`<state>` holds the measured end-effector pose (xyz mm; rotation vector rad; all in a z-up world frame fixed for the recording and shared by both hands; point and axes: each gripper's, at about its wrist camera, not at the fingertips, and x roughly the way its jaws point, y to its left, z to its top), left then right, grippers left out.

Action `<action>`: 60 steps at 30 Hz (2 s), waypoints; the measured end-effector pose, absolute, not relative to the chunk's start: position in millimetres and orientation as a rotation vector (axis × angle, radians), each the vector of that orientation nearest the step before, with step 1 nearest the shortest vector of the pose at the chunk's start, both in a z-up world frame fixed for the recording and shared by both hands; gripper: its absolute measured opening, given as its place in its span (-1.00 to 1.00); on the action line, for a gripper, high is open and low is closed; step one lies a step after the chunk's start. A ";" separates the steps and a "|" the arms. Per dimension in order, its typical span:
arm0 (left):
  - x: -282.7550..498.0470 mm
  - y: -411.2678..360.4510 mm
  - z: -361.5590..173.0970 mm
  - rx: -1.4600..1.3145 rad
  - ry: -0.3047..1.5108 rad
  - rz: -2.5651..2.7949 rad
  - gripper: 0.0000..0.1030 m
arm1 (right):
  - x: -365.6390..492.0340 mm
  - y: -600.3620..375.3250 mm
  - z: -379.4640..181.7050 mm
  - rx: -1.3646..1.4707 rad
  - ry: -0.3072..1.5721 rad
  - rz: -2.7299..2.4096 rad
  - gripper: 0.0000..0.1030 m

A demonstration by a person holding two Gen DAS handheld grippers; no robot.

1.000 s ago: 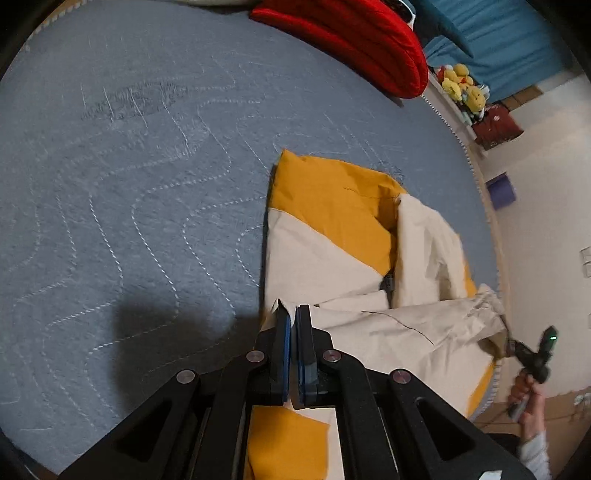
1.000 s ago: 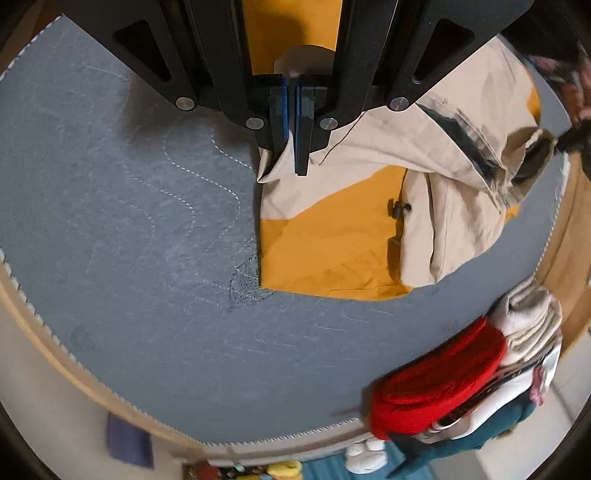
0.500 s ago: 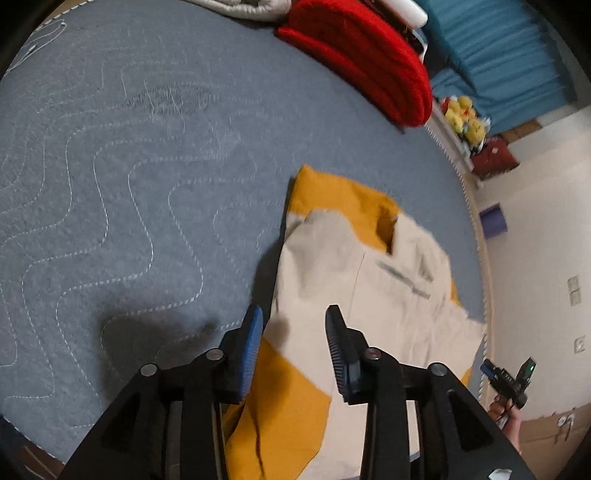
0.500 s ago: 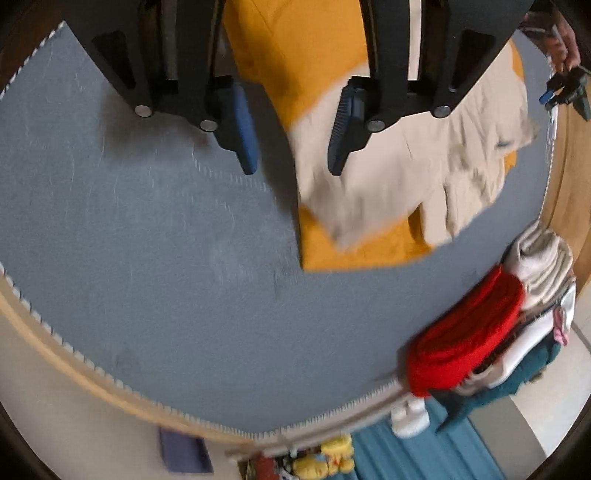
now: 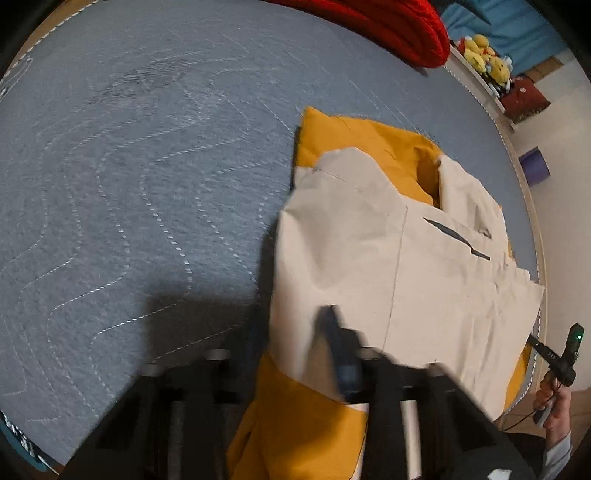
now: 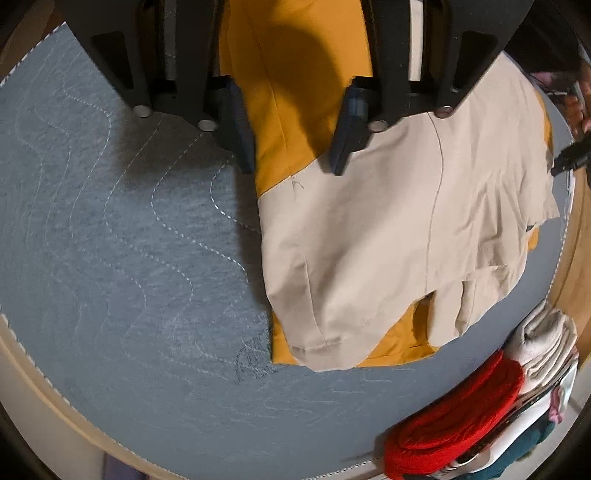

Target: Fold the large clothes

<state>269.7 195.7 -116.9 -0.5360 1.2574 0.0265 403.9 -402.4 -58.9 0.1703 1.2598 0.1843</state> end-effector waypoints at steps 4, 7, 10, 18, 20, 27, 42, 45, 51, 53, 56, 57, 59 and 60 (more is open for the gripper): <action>271.2 192.7 -85.8 -0.457 1.137 0.035 -0.96 | 398.6 -401.1 -34.2 0.168 1.167 0.202 -0.94; 267.4 204.5 -56.4 -0.496 0.984 0.054 -0.97 | 391.3 -403.6 2.8 0.191 1.006 0.196 -0.95; 270.9 207.7 -47.5 -0.483 0.924 0.088 -0.97 | 393.5 -407.5 23.8 0.213 0.880 0.166 -0.96; 304.3 205.9 -57.2 -0.442 0.902 0.147 -0.98 | 440.3 -389.0 3.5 0.173 0.904 0.075 -0.96; 308.8 208.4 -55.5 -0.453 0.884 0.158 -0.98 | 449.2 -389.0 -0.4 0.179 0.897 0.054 -0.96; 343.9 208.3 -86.2 -0.423 0.954 0.199 -0.98 | 475.4 -376.9 -10.5 0.143 0.867 0.011 -0.96; 378.4 203.5 -119.1 -0.381 1.041 0.207 -0.98 | 517.9 -362.2 -56.6 0.111 0.975 -0.062 -0.96; 377.4 204.1 -131.0 -0.407 1.138 0.185 -0.86 | 522.2 -364.5 -79.6 0.109 1.093 -0.062 -0.94; 339.1 199.9 -78.4 -0.377 1.044 0.130 -0.35 | 504.4 -388.4 -57.3 0.177 1.086 -0.046 -0.48; 325.5 189.9 -77.0 -0.380 1.085 0.017 -0.35 | 491.8 -395.4 -50.2 0.204 1.103 0.006 -0.40; 304.0 170.8 -92.2 -0.327 1.180 -0.148 -0.35 | 466.4 -395.8 -54.4 0.181 1.187 0.066 -0.32; 295.6 163.0 -98.1 -0.281 1.208 -0.193 -0.34 | 459.5 -398.7 -59.5 0.184 1.213 0.083 -0.31; 280.3 149.2 -111.2 -0.205 1.258 -0.263 -0.34 | 442.7 -404.8 -68.6 0.203 1.270 0.121 -0.31; 273.0 143.9 -120.6 -0.159 1.292 -0.279 -0.35 | 432.8 -408.0 -73.8 0.217 1.298 0.148 -0.31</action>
